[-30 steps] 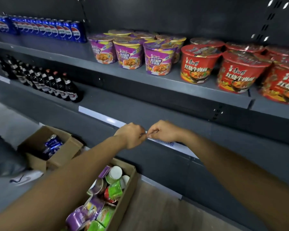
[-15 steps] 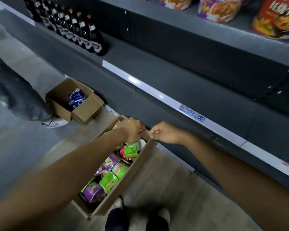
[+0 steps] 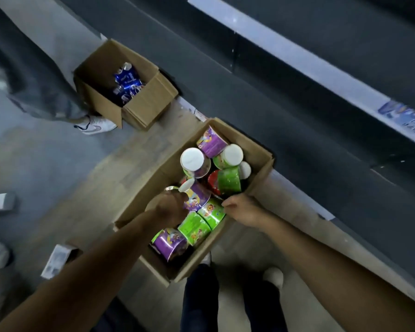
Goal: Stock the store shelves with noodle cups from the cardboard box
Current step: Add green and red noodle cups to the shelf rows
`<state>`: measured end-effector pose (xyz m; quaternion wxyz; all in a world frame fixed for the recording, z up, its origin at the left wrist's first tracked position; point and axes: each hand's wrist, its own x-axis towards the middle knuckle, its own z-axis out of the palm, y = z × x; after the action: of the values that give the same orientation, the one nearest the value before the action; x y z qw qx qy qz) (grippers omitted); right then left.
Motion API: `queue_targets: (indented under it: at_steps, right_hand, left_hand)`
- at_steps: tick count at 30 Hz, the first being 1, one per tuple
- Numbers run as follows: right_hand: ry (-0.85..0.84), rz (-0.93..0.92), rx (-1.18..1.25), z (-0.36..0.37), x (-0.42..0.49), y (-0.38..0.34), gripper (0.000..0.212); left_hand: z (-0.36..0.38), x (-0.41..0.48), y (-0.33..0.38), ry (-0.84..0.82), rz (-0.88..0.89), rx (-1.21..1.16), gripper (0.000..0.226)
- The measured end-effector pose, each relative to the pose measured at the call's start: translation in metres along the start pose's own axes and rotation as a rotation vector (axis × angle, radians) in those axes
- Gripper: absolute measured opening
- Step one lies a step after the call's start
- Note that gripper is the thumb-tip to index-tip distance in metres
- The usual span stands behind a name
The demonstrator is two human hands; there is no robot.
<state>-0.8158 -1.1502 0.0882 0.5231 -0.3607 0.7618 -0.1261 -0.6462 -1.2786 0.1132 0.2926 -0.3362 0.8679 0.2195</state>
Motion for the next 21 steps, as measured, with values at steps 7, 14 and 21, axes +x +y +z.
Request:
queue_targets:
  at_steps: [7, 14, 21]
  right_hand:
    - [0.015, 0.204, 0.265, 0.074, 0.087, 0.044, 0.026]
    - [0.14, 0.361, 0.515, 0.112, 0.164, 0.082, 0.016]
    - [0.213, 0.467, 0.825, 0.145, 0.235, 0.103, 0.016]
  left_hand:
    - [0.057, 0.064, -0.048, -0.055, -0.007, 0.005, 0.046]
    - [0.094, 0.156, -0.049, -0.029, 0.044, 0.057, 0.05]
    - [0.139, 0.229, -0.045, -0.026, 0.116, 0.101, 0.046]
